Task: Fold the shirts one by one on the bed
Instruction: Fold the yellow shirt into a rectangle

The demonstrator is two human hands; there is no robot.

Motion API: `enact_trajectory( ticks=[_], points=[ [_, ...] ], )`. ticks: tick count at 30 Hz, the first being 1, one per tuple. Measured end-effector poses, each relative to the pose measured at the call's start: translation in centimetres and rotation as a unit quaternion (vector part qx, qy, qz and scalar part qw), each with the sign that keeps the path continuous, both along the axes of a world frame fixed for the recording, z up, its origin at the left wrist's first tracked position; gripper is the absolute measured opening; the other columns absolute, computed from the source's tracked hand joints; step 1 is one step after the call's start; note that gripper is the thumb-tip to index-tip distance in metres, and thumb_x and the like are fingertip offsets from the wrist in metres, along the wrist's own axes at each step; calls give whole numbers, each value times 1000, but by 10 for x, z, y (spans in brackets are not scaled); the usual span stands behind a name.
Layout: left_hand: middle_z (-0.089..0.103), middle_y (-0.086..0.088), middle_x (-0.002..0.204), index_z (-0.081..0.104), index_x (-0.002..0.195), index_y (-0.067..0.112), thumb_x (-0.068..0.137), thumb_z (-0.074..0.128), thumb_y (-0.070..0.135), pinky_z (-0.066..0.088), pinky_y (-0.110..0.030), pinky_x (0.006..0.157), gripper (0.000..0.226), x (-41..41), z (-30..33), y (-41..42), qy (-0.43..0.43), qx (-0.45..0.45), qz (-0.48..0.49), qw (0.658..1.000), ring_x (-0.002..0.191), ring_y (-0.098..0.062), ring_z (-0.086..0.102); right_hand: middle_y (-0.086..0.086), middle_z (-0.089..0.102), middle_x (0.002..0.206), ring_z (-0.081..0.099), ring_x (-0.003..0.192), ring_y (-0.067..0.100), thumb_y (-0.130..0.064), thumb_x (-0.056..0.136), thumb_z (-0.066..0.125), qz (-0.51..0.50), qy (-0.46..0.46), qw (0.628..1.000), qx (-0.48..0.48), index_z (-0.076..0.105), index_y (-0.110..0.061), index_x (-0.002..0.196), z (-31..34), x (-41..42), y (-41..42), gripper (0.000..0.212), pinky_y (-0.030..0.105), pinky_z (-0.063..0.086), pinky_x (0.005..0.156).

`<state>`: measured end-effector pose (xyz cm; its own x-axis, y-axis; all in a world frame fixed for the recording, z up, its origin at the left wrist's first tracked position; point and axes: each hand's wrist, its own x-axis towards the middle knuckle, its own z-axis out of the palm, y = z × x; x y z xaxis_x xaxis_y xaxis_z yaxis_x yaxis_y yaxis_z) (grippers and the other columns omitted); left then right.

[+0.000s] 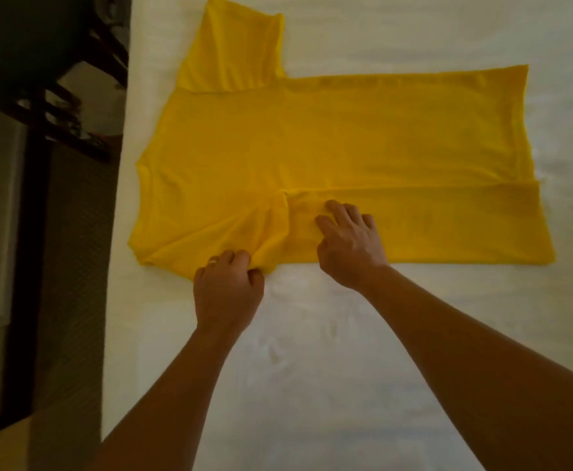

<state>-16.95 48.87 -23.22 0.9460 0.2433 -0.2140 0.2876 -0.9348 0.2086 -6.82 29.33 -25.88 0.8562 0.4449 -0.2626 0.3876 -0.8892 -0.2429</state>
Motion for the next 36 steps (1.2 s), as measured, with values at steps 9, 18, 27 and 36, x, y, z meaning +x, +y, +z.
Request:
enact_trajectory(
  ticks=[9,18,27,36],
  points=[
    [65,-2,102,69,113,13,93,64,17,42,-27,66,21,144,42,109,-71,-330,228,913,88,-17,61,13,49,125,47,116,34,-26,89,54,-77,34,992,-96,59,-13,114,12,18,57,28,43,41,88],
    [52,-11,131,51,134,20,89,64,40,43,-49,97,50,99,2,123,-34,-126,246,960,122,-36,49,14,61,85,61,80,40,-27,86,54,-84,-18,992,92,63,-11,80,5,36,107,19,44,51,64],
    [56,-14,125,50,136,19,91,61,44,36,-49,92,53,56,-23,133,10,2,167,986,115,-38,49,3,50,148,45,130,34,-41,92,44,-2,18,999,34,60,-22,132,4,85,138,47,49,44,99],
    [65,-3,105,63,110,23,93,51,48,28,-47,88,32,38,-8,140,-1,-25,233,972,106,-33,52,7,59,134,51,121,38,-21,91,57,-21,-15,996,86,69,-17,120,12,96,169,32,48,39,95]
  ],
)
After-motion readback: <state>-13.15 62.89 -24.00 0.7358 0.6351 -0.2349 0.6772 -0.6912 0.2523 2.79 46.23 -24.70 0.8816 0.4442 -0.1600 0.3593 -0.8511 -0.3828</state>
